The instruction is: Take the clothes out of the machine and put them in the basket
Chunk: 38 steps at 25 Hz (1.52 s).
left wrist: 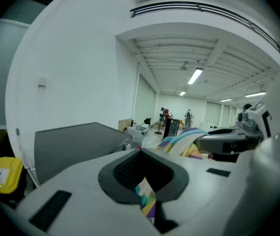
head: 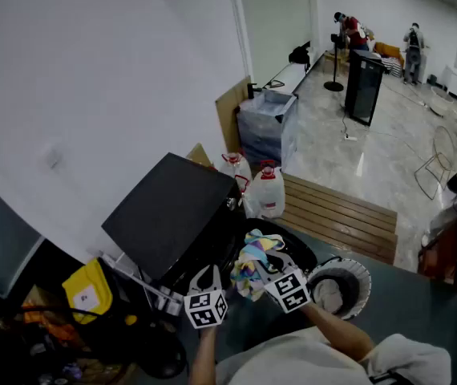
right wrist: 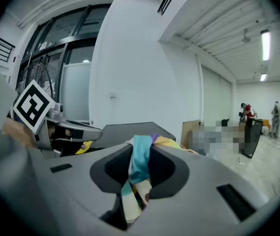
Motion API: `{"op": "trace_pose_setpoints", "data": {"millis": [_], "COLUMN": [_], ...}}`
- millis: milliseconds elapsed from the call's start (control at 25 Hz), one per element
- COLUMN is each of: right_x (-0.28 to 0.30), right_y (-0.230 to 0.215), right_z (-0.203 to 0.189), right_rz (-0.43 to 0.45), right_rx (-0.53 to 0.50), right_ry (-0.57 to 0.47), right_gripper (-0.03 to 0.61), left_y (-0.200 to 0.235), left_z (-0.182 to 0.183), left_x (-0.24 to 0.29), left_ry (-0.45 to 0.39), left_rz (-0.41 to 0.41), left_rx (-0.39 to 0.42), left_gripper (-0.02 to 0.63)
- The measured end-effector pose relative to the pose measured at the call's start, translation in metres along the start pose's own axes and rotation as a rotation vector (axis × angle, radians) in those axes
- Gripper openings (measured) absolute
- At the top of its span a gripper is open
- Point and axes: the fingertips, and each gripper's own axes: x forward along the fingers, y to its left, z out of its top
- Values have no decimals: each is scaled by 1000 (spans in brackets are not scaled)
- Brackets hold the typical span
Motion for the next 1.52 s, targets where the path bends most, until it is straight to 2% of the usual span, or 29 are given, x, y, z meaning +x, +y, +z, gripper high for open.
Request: {"op": "trace_pose_setpoints", "data": {"millis": [280,480,720,880,1080,1200,1520], "right_x": [-55,-112,-191,-230,-277,-296,-292], "right_y": [-34,-75,-120,-153,-196,-215,-242], "right_z": [-17,-34,-66,-88,-109,-122,-173], "right_rz": [-204,-395,-607,-729,-837,-873,-844], "right_rx": [77,127,177,199,230,252,313], "right_ry": [-1,7,33,49,72,93,164], "right_gripper": [83,83,83,83,83,83,83], "left_y": [-70,-148,-248,-303,-362,-387,-407], "left_z": [13,15,-3,-12,-16,-20,-50], "left_x": [29,53,67,79,93,101,128], "left_ry": [20,41,87,97,112,131,212], "left_rz": [-221,-416,-623,-736,-818,-844,-829], "left_rx": [86,149,213,249,272,277,275], "left_gripper": [18,18,18,18,18,18,18]}}
